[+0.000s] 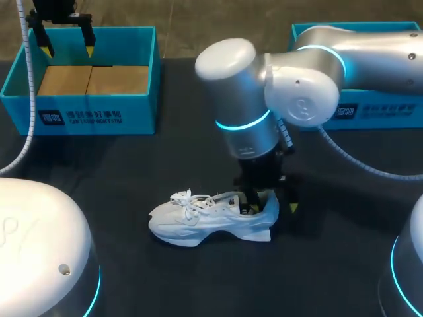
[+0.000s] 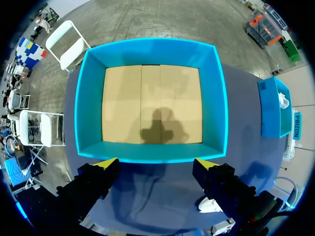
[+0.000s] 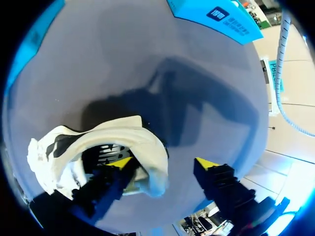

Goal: Take the shoe out of the shoebox, open the shoe tongue, remove and reinsert the insole, then place the shoe into the shoebox

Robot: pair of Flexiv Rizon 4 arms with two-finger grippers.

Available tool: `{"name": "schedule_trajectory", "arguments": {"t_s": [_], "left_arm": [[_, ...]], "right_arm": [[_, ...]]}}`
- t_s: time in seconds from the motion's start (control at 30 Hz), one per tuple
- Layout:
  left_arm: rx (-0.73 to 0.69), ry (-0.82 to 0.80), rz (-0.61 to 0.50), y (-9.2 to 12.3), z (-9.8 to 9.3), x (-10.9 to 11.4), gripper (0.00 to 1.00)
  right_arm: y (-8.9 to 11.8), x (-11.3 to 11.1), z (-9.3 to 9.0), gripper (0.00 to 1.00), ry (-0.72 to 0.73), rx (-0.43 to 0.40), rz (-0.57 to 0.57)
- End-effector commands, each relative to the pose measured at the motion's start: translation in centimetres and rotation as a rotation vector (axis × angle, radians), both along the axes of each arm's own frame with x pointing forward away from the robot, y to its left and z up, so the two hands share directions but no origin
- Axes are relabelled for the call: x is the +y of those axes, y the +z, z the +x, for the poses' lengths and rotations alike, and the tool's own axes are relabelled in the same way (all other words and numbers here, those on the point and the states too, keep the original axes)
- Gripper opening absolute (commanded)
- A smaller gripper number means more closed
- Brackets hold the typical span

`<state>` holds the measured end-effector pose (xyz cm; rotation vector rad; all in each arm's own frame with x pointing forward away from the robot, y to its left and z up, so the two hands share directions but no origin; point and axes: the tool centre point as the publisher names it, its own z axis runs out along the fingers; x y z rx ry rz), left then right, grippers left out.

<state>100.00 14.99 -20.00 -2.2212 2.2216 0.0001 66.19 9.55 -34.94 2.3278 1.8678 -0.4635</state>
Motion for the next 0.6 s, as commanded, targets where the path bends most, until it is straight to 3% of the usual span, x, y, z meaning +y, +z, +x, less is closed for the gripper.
{"name": "schedule_trajectory", "arguments": {"t_s": [0.03, 0.3, 0.47, 0.6], "left_arm": [[0.000, 0.000, 0.000, 0.0, 0.0, 0.0, 1.00], [0.000, 0.000, 0.000, 0.0, 0.0, 0.0, 1.00], [0.000, 0.000, 0.000, 0.0, 0.0, 0.0, 1.00], [0.000, 0.000, 0.000, 0.0, 0.0, 0.0, 1.00]], "right_arm": [[2.5, -1.6, -0.7, 1.00, -0.153, -0.081, 0.061], [5.9, -2.3, -0.6, 1.00, 0.035, -0.105, 0.184], [7.0, -2.7, -0.5, 1.00, 0.259, -0.113, 0.292], [7.7, -3.3, -0.4, 1.00, 0.359, -0.135, 0.334]]}}
